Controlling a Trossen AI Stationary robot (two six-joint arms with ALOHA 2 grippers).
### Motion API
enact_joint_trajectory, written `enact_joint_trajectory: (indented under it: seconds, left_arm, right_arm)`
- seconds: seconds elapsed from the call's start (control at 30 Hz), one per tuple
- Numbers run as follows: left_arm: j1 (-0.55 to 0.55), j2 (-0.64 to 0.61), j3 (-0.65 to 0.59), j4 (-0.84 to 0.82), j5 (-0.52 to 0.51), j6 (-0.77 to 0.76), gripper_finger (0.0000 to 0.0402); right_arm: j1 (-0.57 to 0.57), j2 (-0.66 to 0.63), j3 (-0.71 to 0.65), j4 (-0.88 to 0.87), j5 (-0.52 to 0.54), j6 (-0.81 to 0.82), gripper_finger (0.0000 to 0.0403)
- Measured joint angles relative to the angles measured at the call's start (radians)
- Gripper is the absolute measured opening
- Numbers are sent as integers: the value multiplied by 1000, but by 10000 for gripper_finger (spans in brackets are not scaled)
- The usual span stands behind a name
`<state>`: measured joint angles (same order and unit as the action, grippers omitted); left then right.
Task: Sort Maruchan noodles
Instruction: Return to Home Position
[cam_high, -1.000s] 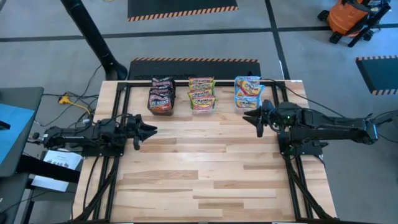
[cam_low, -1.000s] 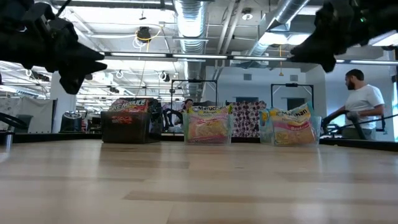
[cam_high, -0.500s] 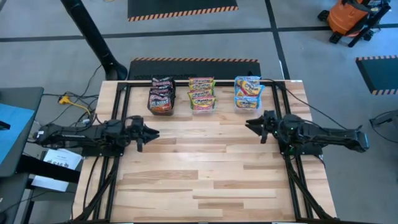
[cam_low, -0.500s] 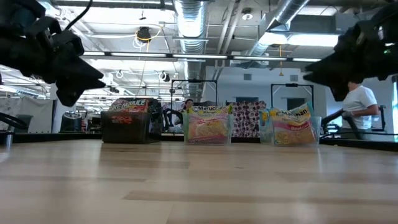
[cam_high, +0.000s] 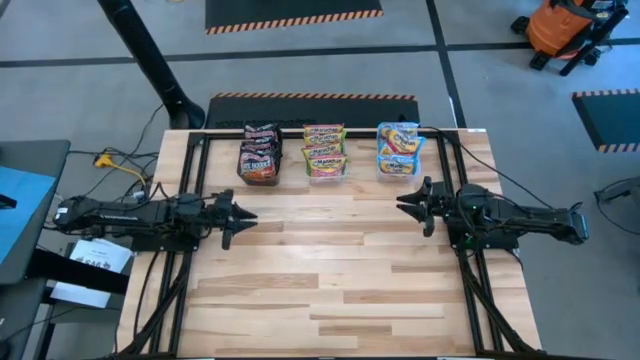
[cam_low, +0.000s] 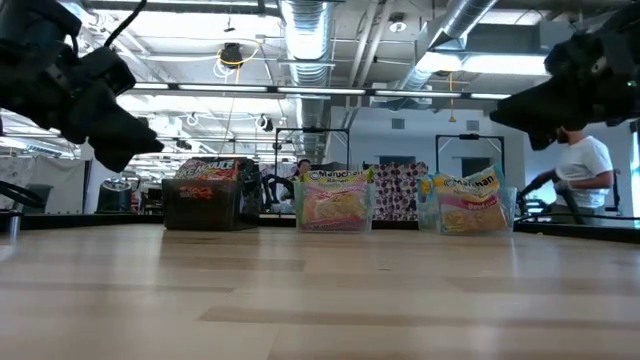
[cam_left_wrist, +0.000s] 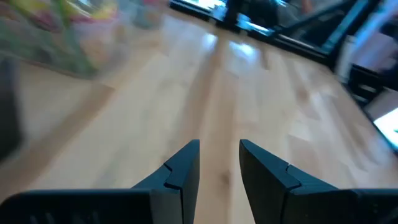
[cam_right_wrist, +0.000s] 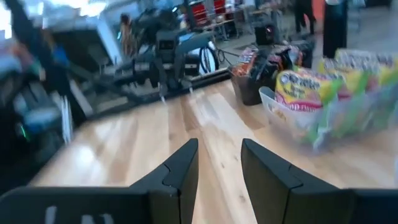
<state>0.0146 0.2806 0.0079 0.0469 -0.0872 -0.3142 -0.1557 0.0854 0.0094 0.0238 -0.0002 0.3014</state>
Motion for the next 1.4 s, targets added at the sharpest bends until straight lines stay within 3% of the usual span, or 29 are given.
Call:
enact_joint_trajectory:
  seconds: [0.1, 0.23, 0.47, 0.73, 1.0, 1.4]
  left_arm:
    - [-1, 0, 5, -5, 84, 19, 100]
    - [-1, -9, 9, 67, 135, 193, 100]
    - [-1, -59, 3, 97, 129, 366, 100]
    - [-1, -66, 2, 57, 124, 369, 100]
    - [-1, -65, 1, -8, 102, 240, 100]
    - [-1, -65, 0, -15, 87, 242, 100]
  right_arm:
    - [18, 1, 1, -4, -3, -174, 146]
    - [37, 2, 2, -13, -2, -327, 146]
    - [40, 2, 3, -14, -2, -245, 146]
    - [40, 2, 3, -15, -1, -242, 146]
    - [40, 2, 3, -16, -1, -241, 146]
    - [40, 2, 3, -16, -1, -239, 146]
